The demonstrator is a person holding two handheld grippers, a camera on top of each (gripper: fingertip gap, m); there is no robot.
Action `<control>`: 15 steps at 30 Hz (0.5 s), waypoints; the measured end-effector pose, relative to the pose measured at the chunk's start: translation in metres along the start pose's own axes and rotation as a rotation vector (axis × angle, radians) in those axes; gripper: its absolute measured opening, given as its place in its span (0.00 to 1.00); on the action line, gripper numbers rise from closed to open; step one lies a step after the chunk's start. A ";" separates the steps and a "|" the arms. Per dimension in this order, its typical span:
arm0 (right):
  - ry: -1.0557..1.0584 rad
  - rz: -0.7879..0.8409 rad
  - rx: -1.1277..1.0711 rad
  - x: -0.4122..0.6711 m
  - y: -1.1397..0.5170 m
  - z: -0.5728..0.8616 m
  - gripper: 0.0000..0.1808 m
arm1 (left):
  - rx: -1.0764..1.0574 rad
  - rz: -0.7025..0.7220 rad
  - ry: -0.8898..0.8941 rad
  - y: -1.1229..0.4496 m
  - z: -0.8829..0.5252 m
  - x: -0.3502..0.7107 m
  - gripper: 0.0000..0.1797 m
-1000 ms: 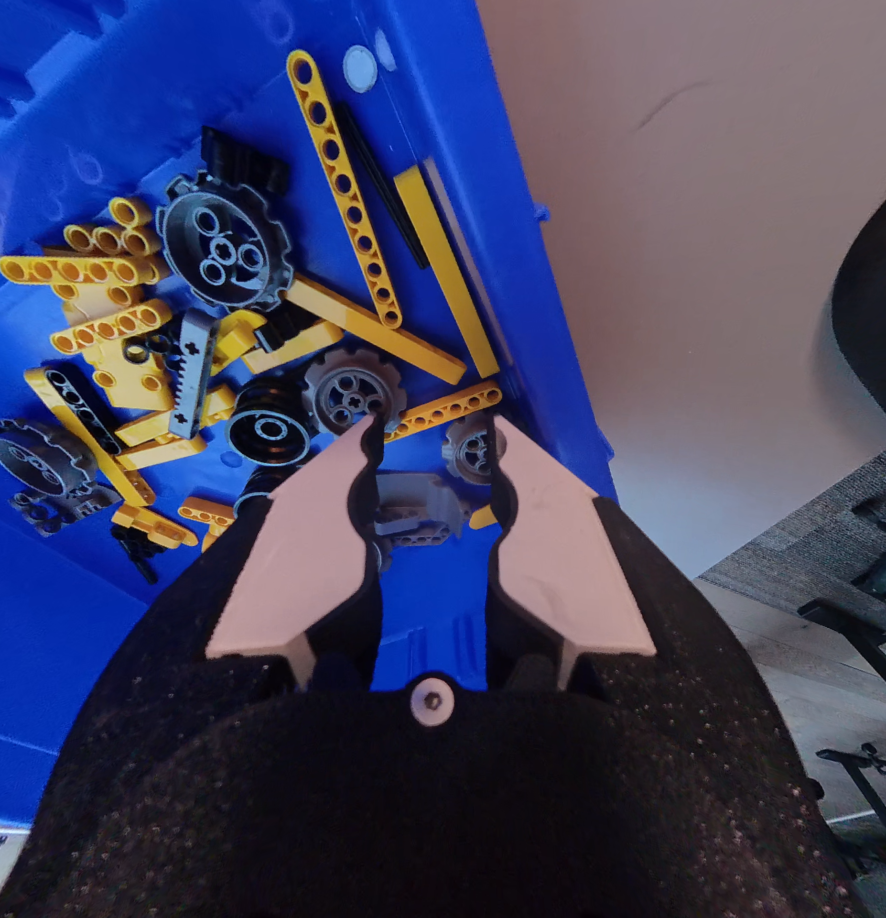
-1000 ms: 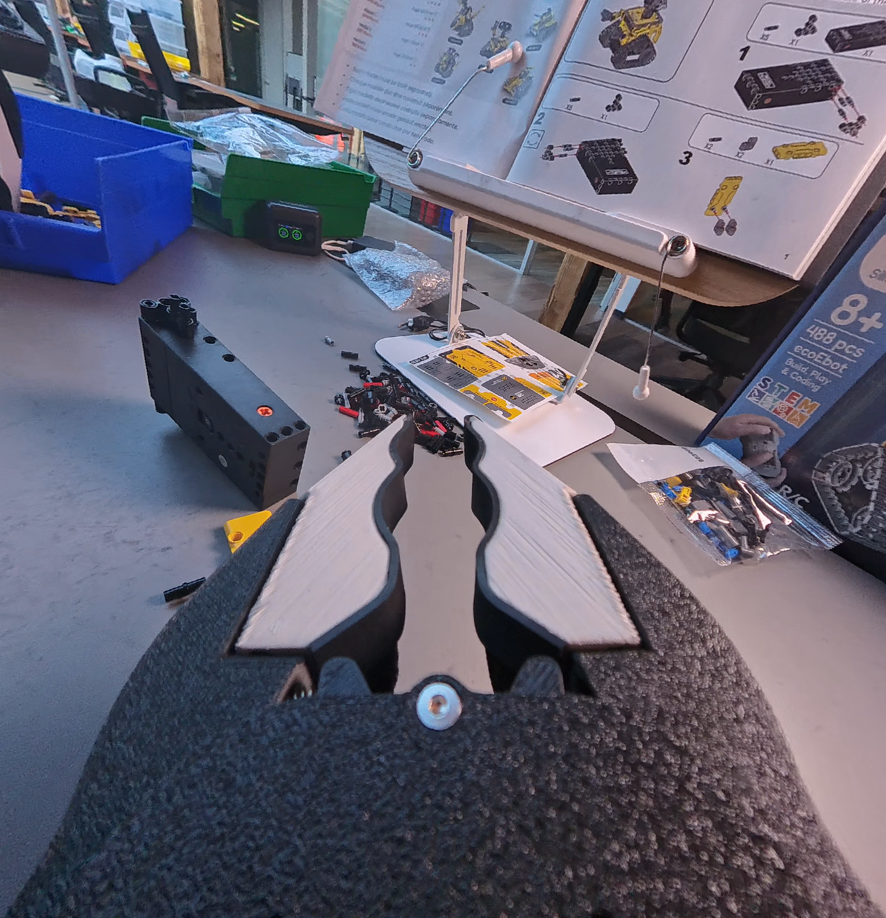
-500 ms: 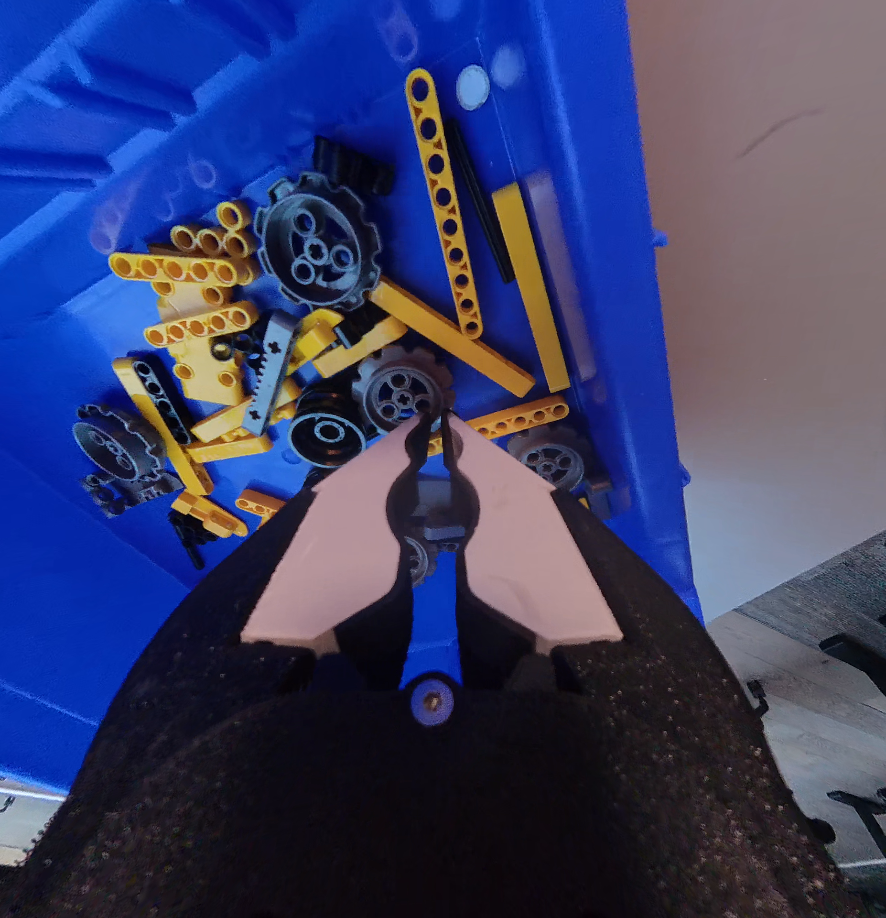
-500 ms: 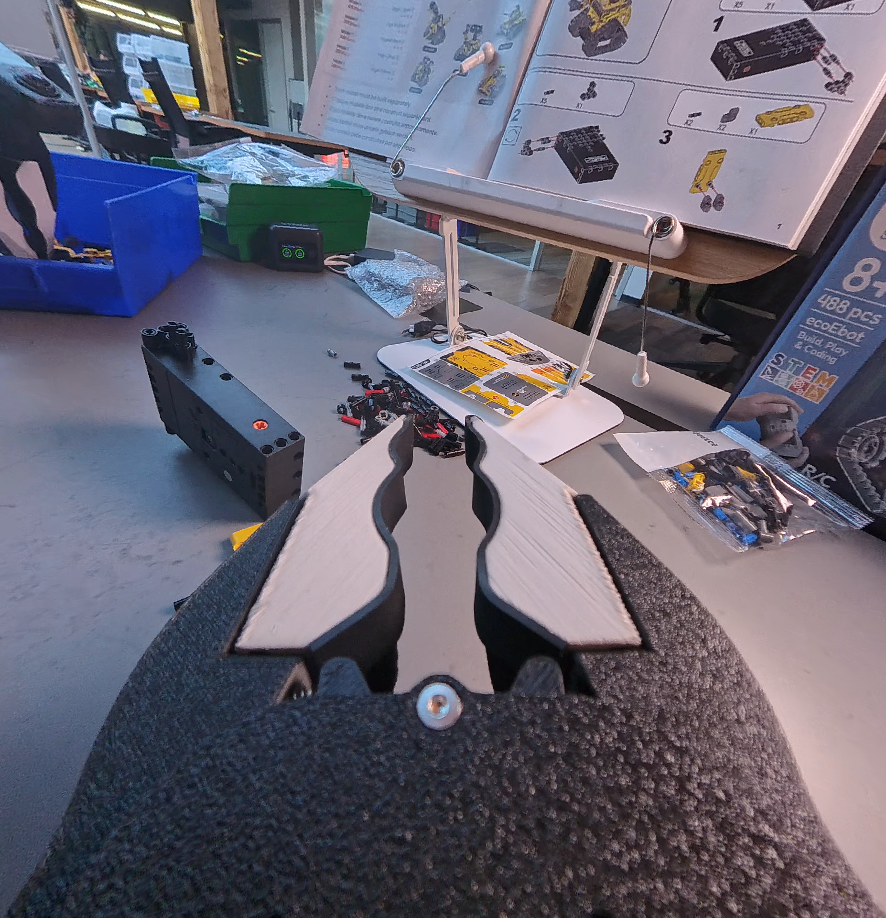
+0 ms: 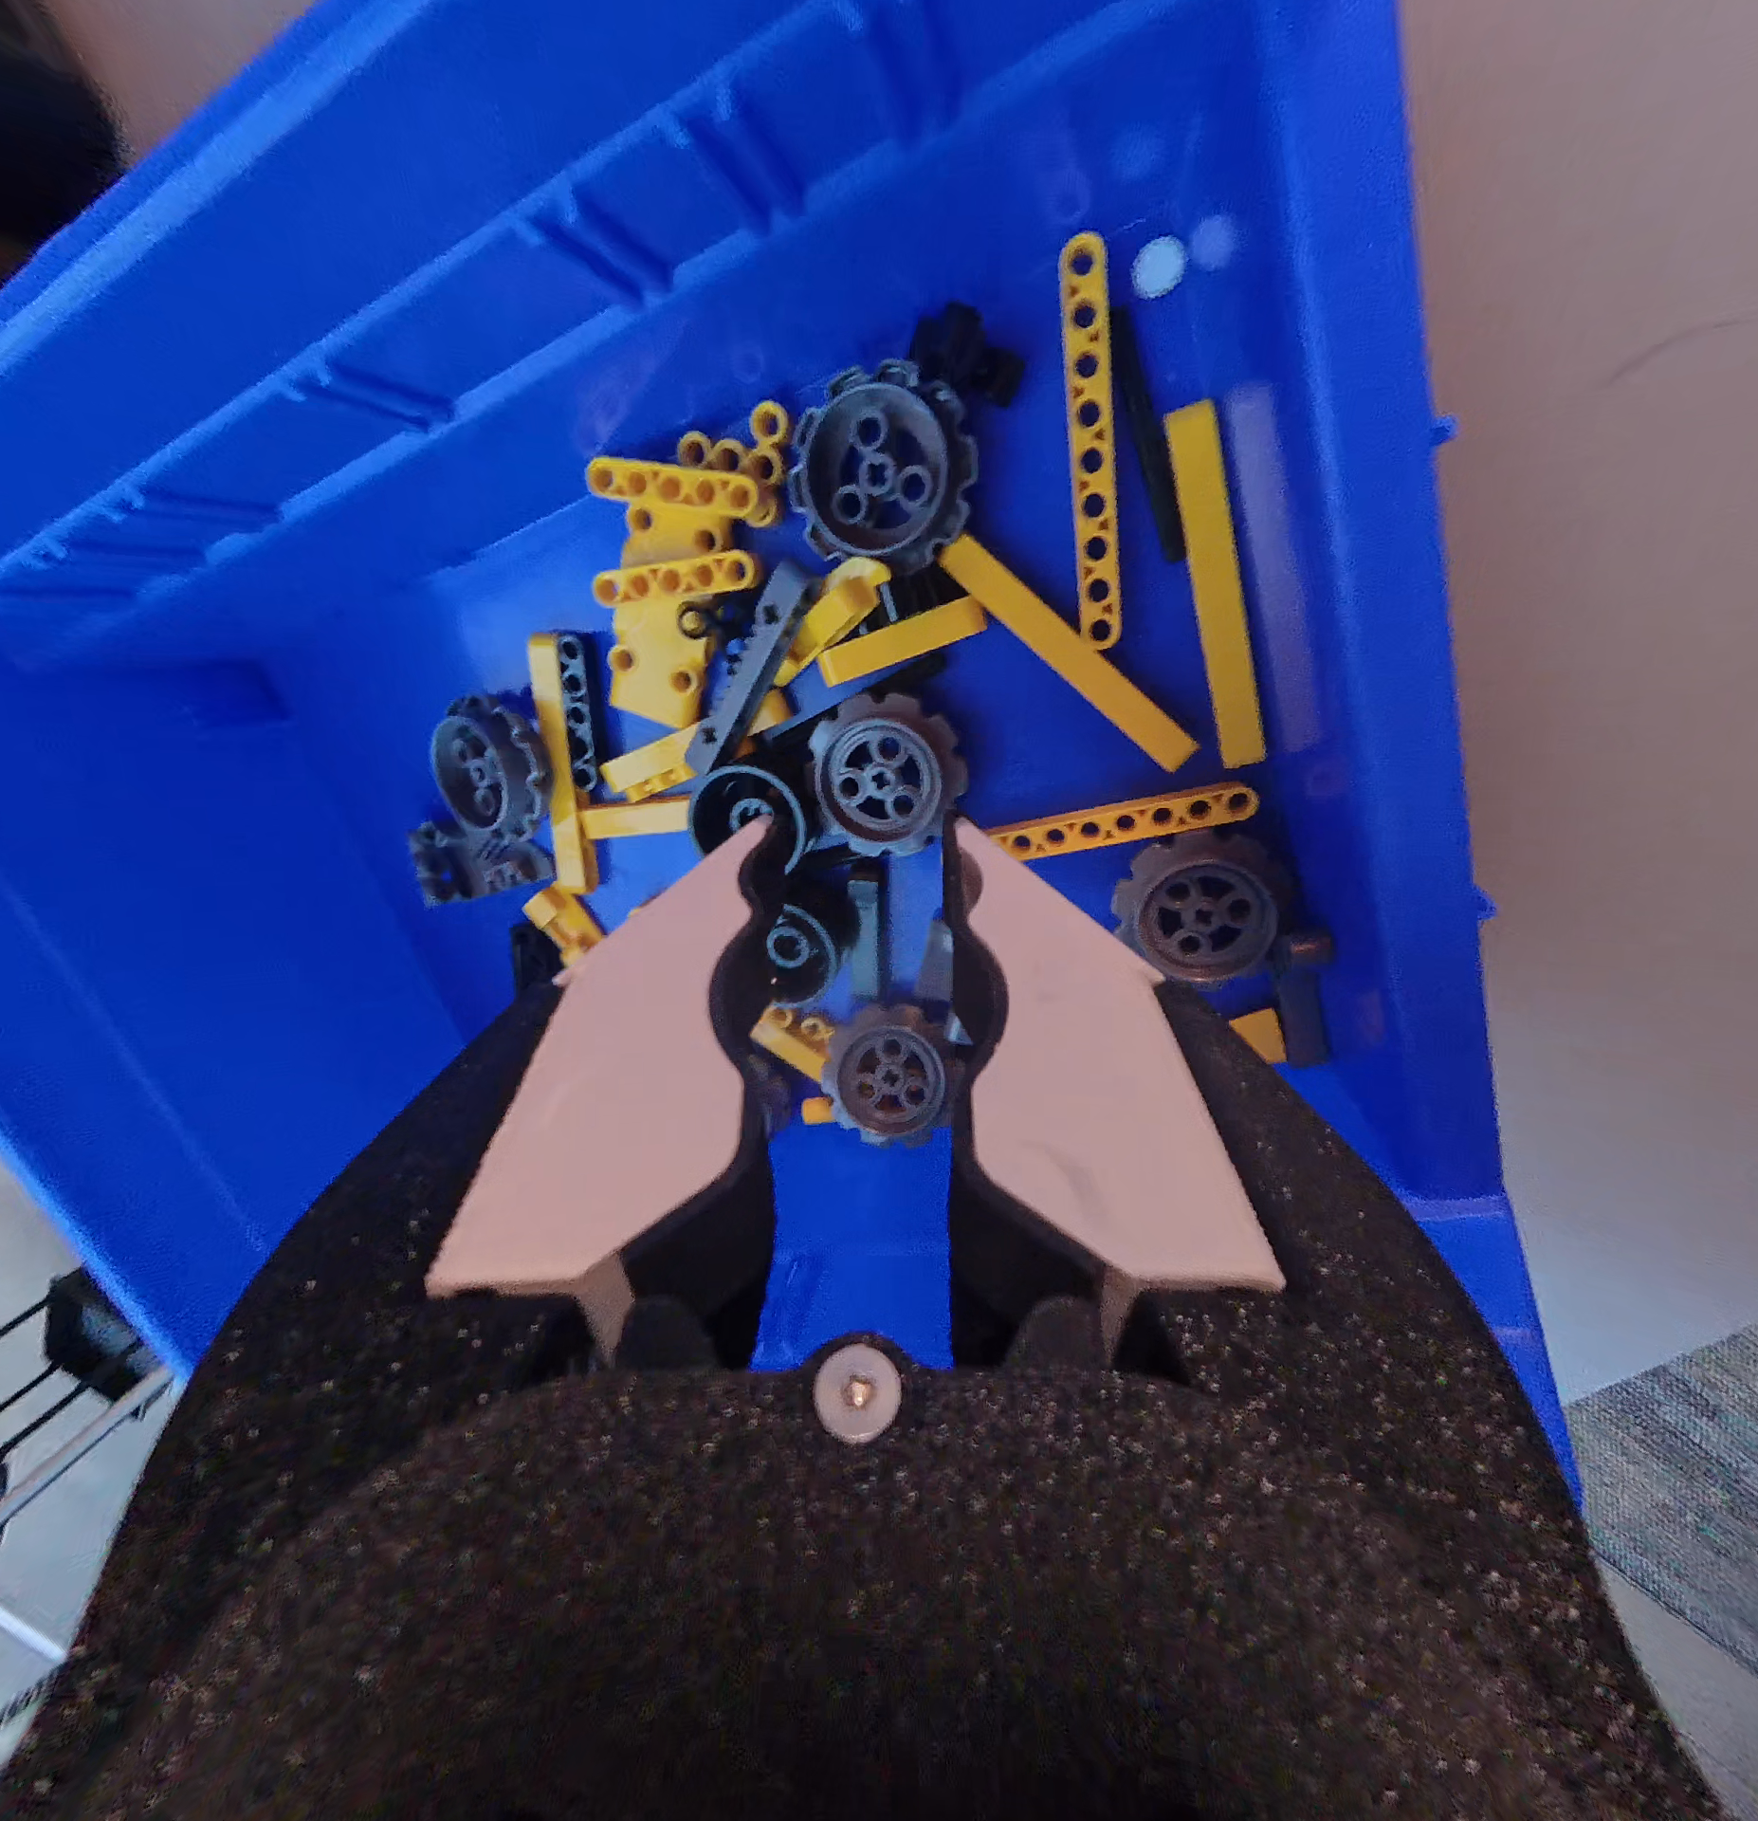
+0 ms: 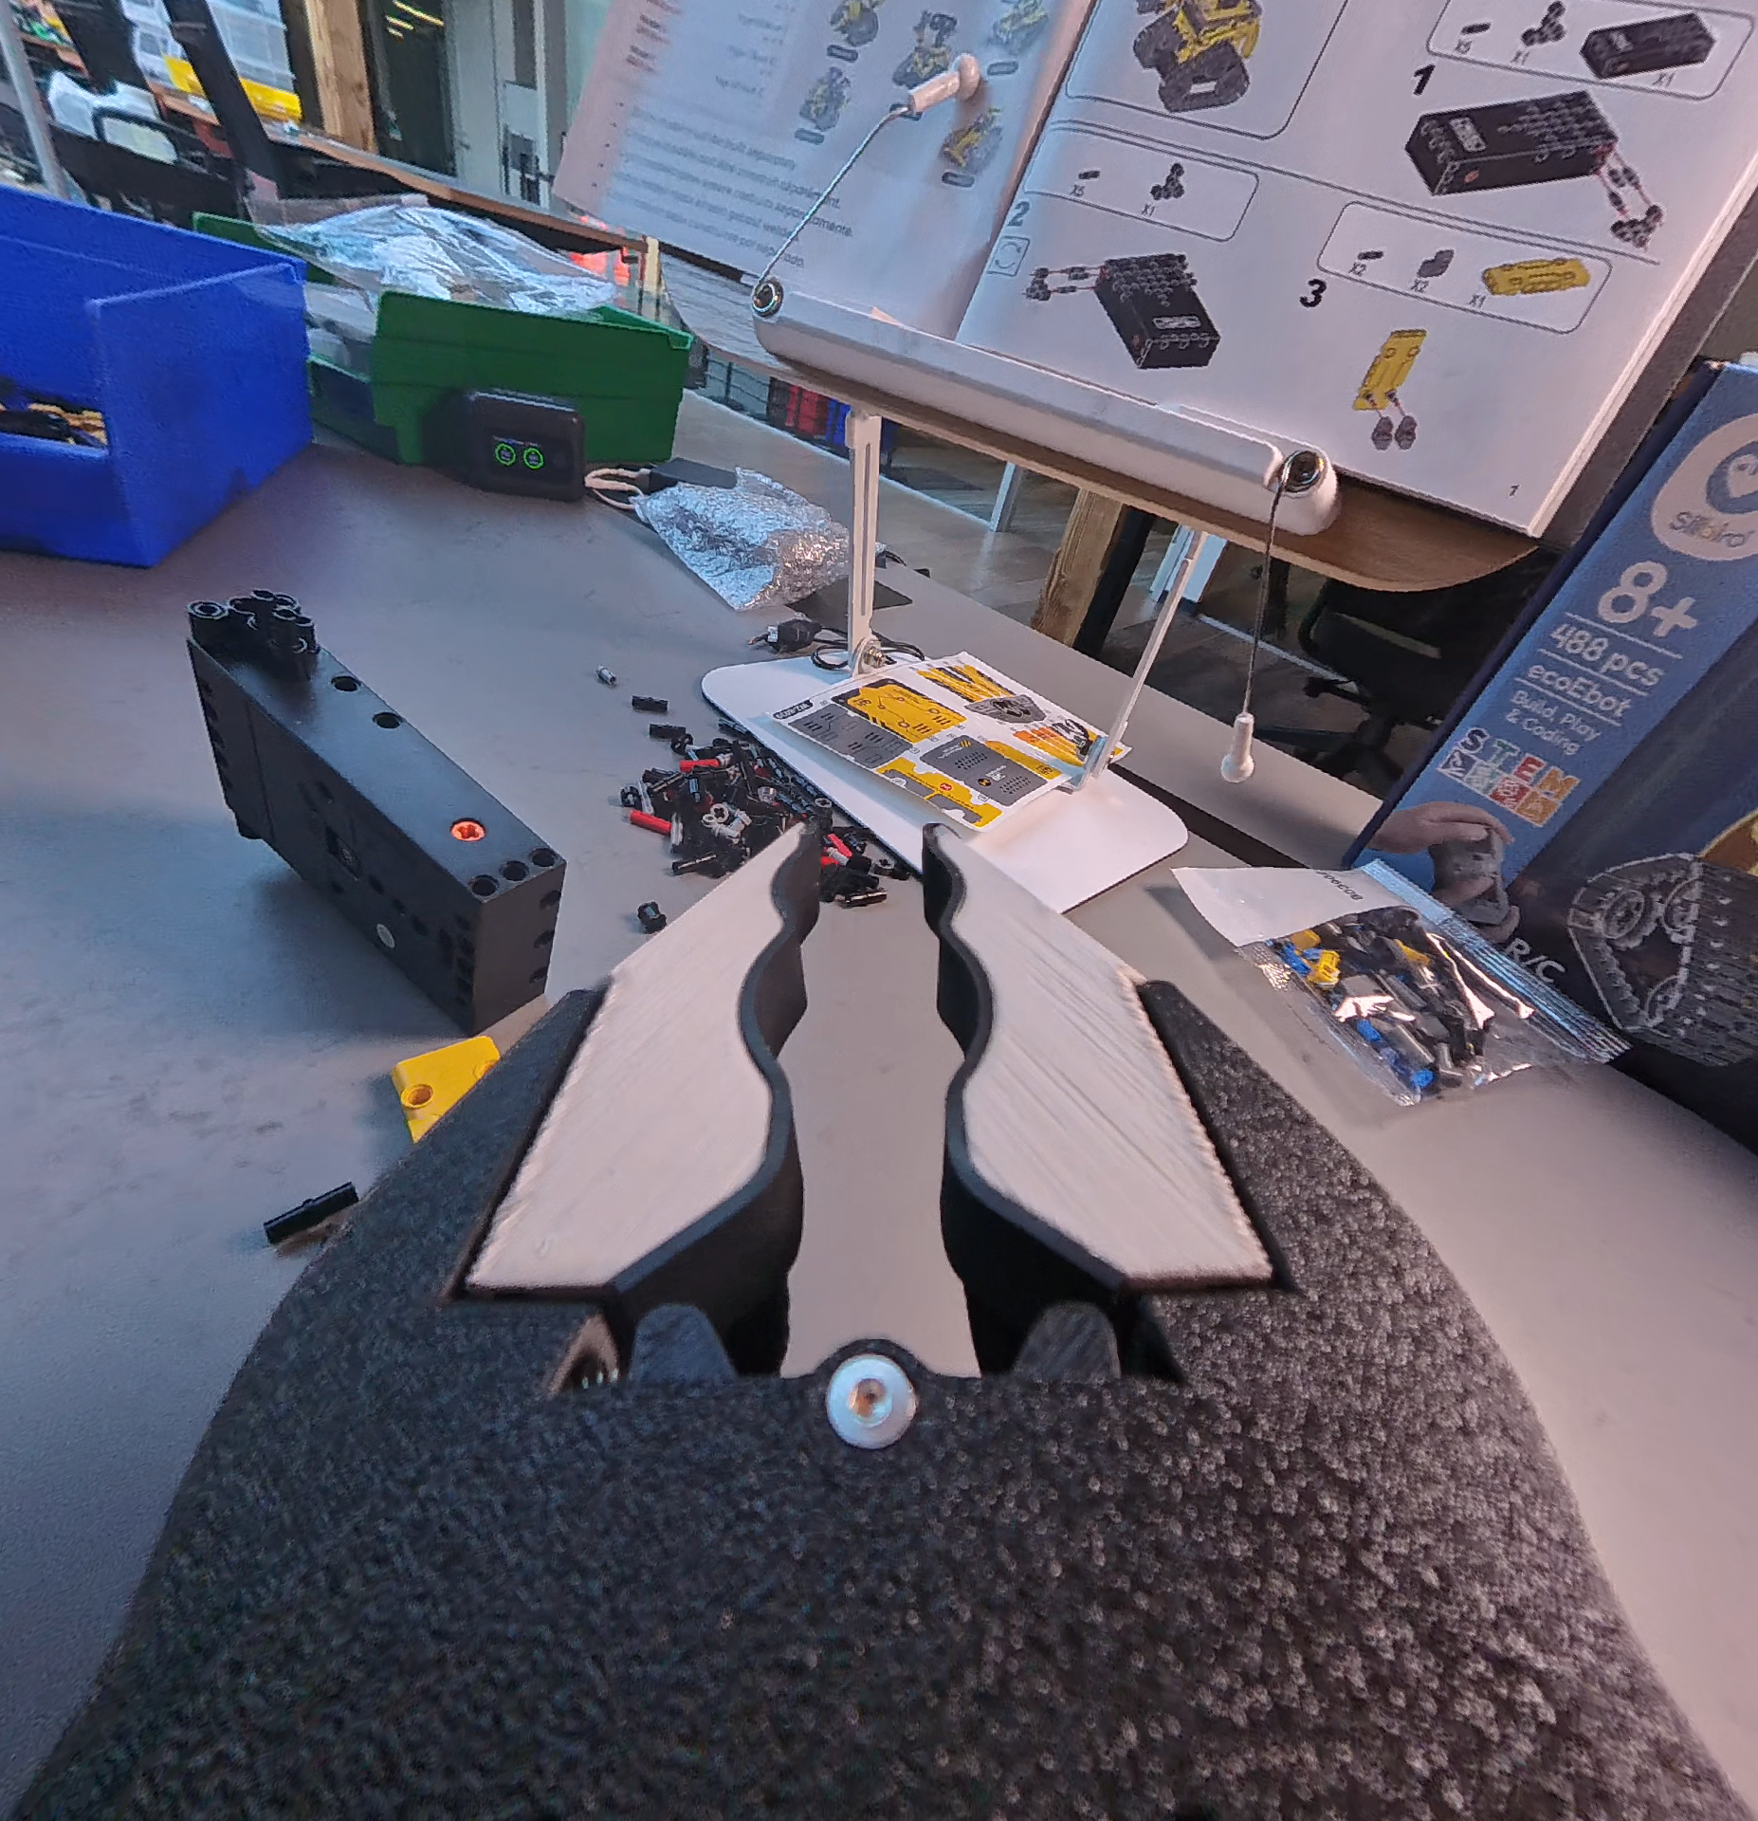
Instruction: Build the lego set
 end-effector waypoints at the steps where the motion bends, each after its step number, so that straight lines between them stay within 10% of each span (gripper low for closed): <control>1: -0.001 0.002 -0.008 0.000 0.000 0.001 0.10 | -0.035 0.021 -0.017 -0.001 0.006 0.002 0.20; 15: 0.092 -0.062 -0.101 -0.006 -0.008 -0.001 0.10 | -0.111 0.106 -0.211 -0.040 0.005 0.037 0.08</control>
Point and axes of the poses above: each gripper's, where its closed fingertips meet, y back along the fingers, x out of its top, z = x × y across the jaws, the point moved 3 cm from there along y, back along the fingers, and after that the axes turned 5 degrees about -x, right-handed, at the moved point
